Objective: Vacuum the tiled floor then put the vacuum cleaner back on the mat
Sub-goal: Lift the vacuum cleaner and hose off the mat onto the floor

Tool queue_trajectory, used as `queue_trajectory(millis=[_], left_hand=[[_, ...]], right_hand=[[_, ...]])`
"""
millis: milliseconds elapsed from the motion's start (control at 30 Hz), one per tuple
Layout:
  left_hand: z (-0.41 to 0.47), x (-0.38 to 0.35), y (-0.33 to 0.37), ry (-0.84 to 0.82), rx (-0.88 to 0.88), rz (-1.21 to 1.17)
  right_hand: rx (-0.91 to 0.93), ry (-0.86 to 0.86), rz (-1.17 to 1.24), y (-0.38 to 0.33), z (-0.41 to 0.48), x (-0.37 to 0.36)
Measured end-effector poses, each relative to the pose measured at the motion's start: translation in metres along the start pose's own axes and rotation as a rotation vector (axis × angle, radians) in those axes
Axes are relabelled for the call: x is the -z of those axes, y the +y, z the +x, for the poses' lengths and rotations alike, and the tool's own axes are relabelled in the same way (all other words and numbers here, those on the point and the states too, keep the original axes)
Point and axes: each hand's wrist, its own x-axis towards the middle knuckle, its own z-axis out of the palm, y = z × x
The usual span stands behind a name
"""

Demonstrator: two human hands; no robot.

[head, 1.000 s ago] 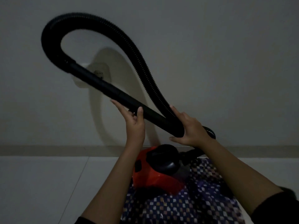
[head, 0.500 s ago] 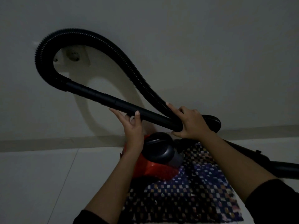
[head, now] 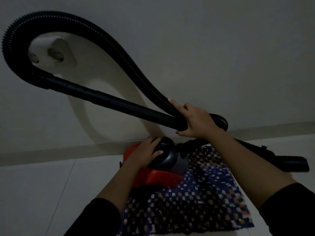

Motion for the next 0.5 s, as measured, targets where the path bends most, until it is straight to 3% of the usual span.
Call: queue_trajectory(millis=[267,500], left_hand=[[0.018,-0.013,-0.008,-0.050,0.005,0.155],[-0.034,0.018,0.039,-0.229,0.123,-0.076]], right_hand=[[-0.073,0.026,0.034,0.008,-0.011,0.006],[-0.078,-0.012,0.171,-0.019,-0.008,0.071]])
